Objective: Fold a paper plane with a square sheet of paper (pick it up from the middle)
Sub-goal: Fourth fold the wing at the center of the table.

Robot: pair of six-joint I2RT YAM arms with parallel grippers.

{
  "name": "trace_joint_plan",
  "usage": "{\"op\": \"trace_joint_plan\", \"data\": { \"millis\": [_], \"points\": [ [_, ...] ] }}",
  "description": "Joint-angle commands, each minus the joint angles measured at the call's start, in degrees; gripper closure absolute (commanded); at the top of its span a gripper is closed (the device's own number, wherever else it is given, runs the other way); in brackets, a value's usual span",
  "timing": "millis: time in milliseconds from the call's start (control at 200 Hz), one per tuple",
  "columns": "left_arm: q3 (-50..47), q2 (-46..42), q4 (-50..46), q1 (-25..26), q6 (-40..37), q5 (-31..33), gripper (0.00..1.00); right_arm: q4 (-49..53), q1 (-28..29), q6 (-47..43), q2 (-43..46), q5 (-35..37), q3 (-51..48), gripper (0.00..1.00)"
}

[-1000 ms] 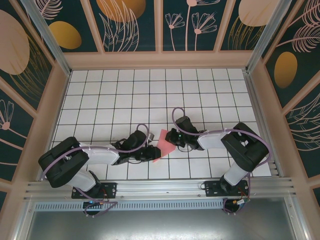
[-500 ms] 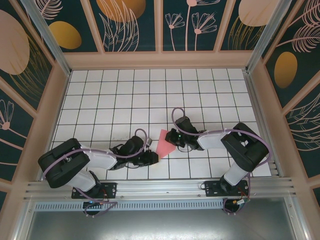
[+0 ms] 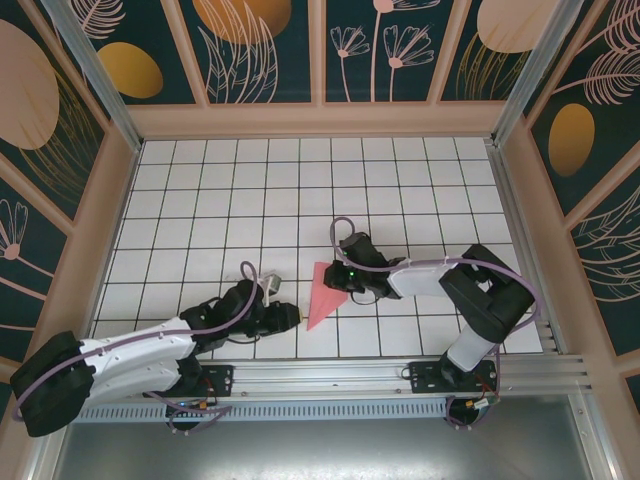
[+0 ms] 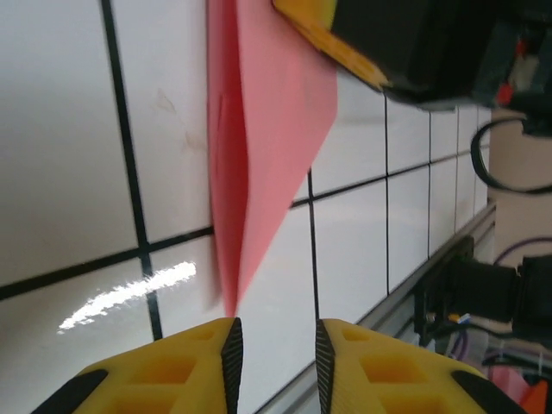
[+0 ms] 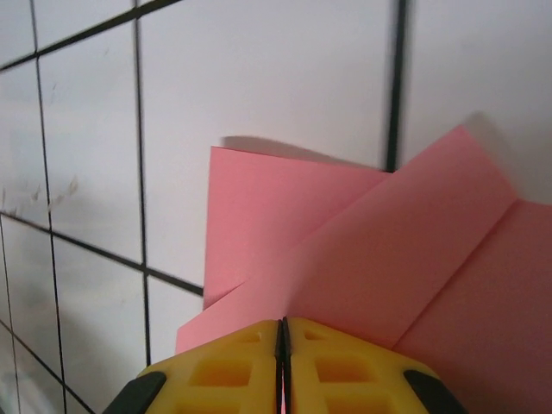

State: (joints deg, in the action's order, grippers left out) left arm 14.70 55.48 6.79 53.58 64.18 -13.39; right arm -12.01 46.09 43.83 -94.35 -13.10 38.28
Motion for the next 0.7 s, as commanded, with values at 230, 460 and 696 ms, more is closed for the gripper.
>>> {"op": "trace_joint_plan", "data": {
  "millis": [230,460,696],
  "points": [
    [8.85,5.31,-4.94,-2.24,-2.58,9.07,0.63,7.80,2.84,-5.83,7.13,5.72,5.69,0.82],
    [10.83,7.94,-2.55,-5.34,-5.03,6.00,0.57,13.14,2.37,3.29,21.13,17.14,-2.73,0.64],
    [13.53,12.38,-0.36,-8.02,-6.65,3.28,0.55,11.25,-2.15,13.31,31.78,14.56,-14.21,0.58]
  ]
}}
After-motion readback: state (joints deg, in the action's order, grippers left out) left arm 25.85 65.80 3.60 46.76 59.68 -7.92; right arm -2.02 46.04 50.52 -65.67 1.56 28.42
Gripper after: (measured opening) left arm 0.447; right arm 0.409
